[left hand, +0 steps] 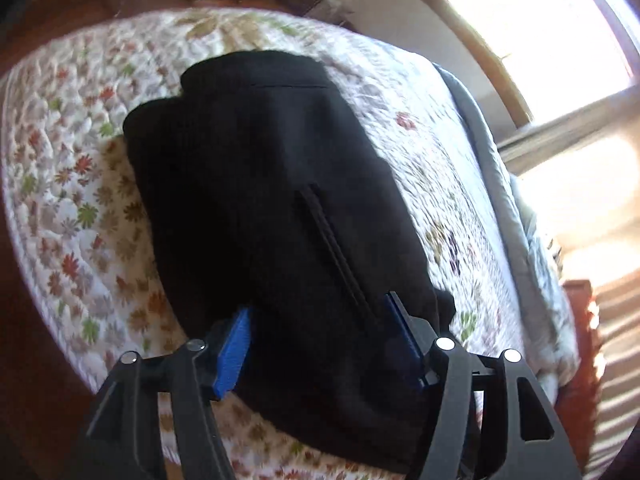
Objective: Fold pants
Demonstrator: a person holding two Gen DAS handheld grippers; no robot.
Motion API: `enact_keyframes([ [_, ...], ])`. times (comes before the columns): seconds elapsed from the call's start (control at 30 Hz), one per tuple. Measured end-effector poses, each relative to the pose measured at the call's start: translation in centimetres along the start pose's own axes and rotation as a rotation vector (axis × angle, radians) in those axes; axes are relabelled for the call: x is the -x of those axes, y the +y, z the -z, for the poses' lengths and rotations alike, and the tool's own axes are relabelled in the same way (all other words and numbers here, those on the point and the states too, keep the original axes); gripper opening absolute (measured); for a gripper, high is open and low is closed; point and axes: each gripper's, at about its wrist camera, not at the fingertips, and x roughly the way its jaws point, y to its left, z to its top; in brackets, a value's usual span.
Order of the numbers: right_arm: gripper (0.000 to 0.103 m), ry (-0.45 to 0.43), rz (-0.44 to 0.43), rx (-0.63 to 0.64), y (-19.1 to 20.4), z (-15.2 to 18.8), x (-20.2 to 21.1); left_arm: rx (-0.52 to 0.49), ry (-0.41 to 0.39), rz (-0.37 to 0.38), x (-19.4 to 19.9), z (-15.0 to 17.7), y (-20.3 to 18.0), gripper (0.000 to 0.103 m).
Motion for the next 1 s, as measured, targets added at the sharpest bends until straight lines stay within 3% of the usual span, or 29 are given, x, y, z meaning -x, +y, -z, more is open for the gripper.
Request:
enact_keyframes([
  [0.17,0.090,0.000,0.013,0.015,0.1,0.1,-0.1,0.071,0.035,0.048,-1.8,-1.0,1.1,0.019],
  [0.23,0.090,0.000,0.015,0.018,0.6,-0.1,-0.4,0.063,-0.005,0.047,-0.7,-0.4,0.6,0.015],
  [0.3,0.090,0.000,0.014,0.018,0.7,-0.1,-0.5,0.057,-0.094,0.027,2.0,0.9,0.2,0.014],
  [0.4,0.090,0.001,0.009,0.012,0.7,-0.2,-0.6,0.003,-0.178,-0.025,4.4,3.2,0.0,0.014],
  [0.53,0.093,0.013,0.026,0.028,1.1,-0.5,-1.0,-0.003,-0.074,-0.107,-0.7,3.2,3.1,0.016],
  [0.63,0.093,0.016,0.040,0.039,1.3,-0.6,-1.1,-0.023,-0.073,-0.112,-1.2,2.9,2.5,0.019],
  [0.73,0.091,0.026,0.039,0.041,1.5,-0.7,-0.7,-0.066,-0.060,-0.149,0.0,3.0,0.6,0.035],
  [0.83,0.091,0.029,0.051,0.049,2.3,-1.1,0.1,-0.141,-0.060,-0.263,2.4,4.1,-0.3,0.056],
  [1.0,0.091,-0.032,0.033,0.133,6.1,-2.8,2.0,-0.214,-0.073,-0.223,5.4,5.3,-1.5,0.057],
])
